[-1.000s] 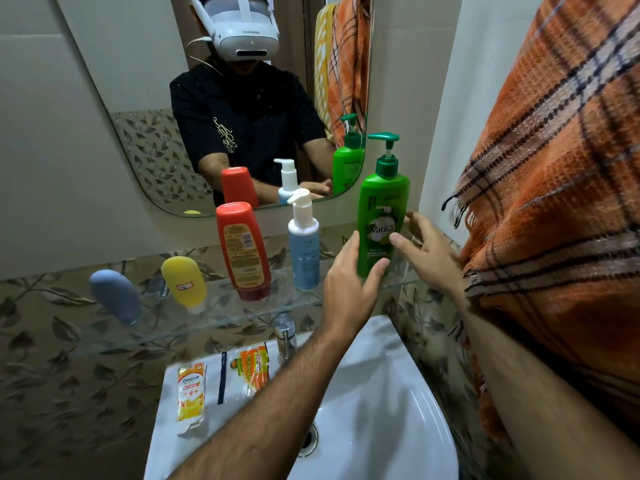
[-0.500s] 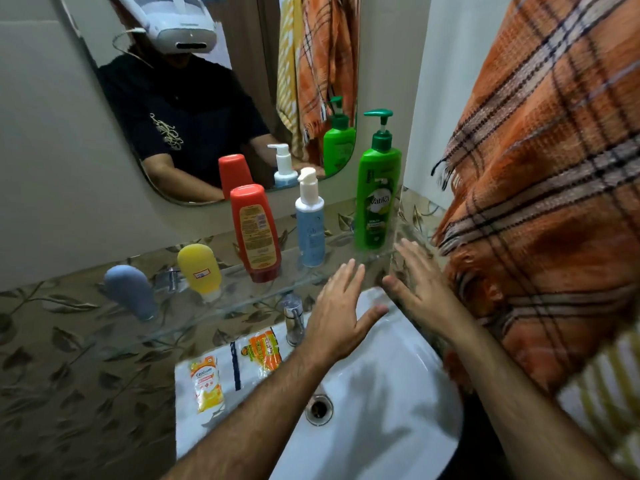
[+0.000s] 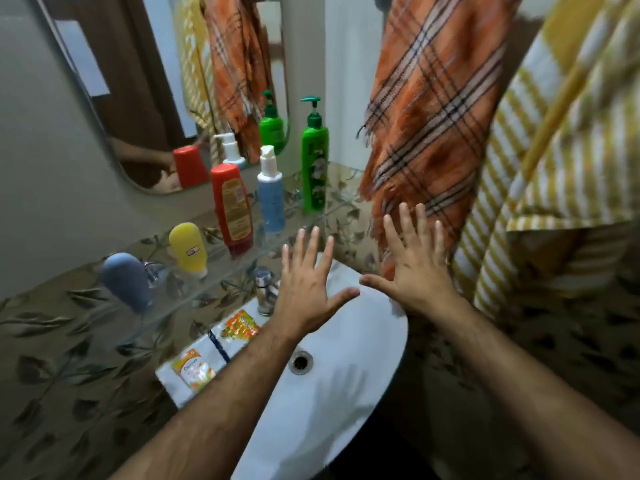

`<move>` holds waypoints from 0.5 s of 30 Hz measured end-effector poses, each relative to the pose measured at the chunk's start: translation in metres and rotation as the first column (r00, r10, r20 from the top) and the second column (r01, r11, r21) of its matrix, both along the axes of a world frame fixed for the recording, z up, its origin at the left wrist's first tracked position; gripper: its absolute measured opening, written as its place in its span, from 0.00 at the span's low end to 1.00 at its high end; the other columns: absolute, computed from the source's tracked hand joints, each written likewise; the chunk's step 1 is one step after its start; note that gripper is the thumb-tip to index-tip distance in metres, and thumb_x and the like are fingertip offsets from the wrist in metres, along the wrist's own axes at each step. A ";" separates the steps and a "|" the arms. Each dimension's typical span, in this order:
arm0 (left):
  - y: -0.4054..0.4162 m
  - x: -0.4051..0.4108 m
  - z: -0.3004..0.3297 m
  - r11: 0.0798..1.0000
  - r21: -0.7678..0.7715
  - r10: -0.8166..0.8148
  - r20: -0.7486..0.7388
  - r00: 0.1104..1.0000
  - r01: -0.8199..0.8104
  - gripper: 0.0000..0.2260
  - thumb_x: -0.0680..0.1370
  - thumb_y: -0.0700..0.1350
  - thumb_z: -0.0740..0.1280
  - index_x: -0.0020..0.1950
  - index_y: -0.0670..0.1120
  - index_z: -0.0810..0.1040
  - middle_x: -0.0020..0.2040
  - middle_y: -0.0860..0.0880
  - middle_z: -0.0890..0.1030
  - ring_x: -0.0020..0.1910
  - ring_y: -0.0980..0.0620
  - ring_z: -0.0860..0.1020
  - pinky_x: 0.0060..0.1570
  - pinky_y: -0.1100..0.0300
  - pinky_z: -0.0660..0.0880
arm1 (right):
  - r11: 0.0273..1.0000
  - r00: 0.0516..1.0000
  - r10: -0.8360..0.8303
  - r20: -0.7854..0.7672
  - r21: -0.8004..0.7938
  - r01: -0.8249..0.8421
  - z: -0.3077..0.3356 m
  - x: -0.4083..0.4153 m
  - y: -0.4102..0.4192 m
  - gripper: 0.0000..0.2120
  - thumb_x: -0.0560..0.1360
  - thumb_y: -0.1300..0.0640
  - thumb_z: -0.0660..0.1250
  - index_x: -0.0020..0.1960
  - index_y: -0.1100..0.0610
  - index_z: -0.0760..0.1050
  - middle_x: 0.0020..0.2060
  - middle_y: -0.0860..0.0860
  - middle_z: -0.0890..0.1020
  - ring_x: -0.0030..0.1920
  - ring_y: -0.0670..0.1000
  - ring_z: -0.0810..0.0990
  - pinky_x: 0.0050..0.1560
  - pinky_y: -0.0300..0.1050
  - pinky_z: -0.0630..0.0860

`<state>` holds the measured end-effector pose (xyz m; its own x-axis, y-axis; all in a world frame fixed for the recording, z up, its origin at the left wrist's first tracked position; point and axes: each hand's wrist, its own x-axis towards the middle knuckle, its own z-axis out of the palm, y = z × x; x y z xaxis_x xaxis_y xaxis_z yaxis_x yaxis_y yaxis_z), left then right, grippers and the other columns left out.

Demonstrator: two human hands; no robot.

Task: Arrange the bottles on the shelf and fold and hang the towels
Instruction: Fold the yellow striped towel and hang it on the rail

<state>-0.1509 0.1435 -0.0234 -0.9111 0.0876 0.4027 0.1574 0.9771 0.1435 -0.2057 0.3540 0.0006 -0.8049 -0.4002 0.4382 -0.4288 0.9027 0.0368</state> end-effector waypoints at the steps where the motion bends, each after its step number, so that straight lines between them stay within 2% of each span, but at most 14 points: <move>1: 0.005 0.001 0.005 1.000 -0.007 -0.015 -0.014 1.000 0.015 0.46 0.70 0.77 0.39 0.80 0.50 0.44 0.80 0.46 0.39 0.77 0.46 0.33 0.75 0.41 0.37 | 0.999 0.999 -0.032 -0.020 0.006 0.032 0.009 0.007 0.008 0.55 0.66 0.18 0.40 0.80 0.53 0.41 0.79 0.55 0.37 0.78 0.58 0.32 0.75 0.62 0.33; 3: 0.016 0.000 0.016 0.999 -0.026 -0.039 -0.044 0.998 0.038 0.46 0.70 0.78 0.40 0.80 0.50 0.44 0.80 0.46 0.39 0.77 0.46 0.33 0.75 0.40 0.38 | 0.994 0.993 -0.101 -0.057 0.029 0.102 0.026 0.017 0.024 0.55 0.65 0.17 0.38 0.80 0.53 0.40 0.79 0.56 0.36 0.78 0.58 0.32 0.74 0.63 0.32; 6: 0.035 -0.003 0.037 0.995 -0.048 -0.094 -0.095 0.991 0.090 0.46 0.70 0.78 0.41 0.80 0.51 0.43 0.79 0.45 0.38 0.77 0.46 0.32 0.74 0.39 0.39 | 0.979 0.974 -0.191 -0.126 0.048 0.198 0.052 0.026 0.047 0.55 0.65 0.18 0.42 0.81 0.53 0.41 0.79 0.57 0.37 0.78 0.60 0.33 0.74 0.66 0.33; 10: 0.064 -0.014 0.069 0.983 -0.091 -0.175 -0.170 0.970 0.162 0.45 0.71 0.77 0.44 0.80 0.51 0.45 0.79 0.44 0.39 0.77 0.45 0.33 0.74 0.38 0.40 | 0.958 0.938 -0.271 -0.214 0.029 0.284 0.090 0.031 0.075 0.56 0.65 0.17 0.41 0.80 0.53 0.41 0.79 0.58 0.40 0.78 0.61 0.35 0.73 0.68 0.35; 15: 0.102 -0.034 0.117 0.969 -0.104 -0.245 -0.265 0.933 0.225 0.45 0.71 0.77 0.43 0.80 0.51 0.45 0.80 0.44 0.41 0.77 0.44 0.35 0.75 0.39 0.38 | 0.933 0.888 -0.349 -0.299 -0.023 0.359 0.144 0.028 0.113 0.56 0.65 0.18 0.44 0.81 0.54 0.43 0.79 0.59 0.41 0.78 0.62 0.38 0.74 0.69 0.38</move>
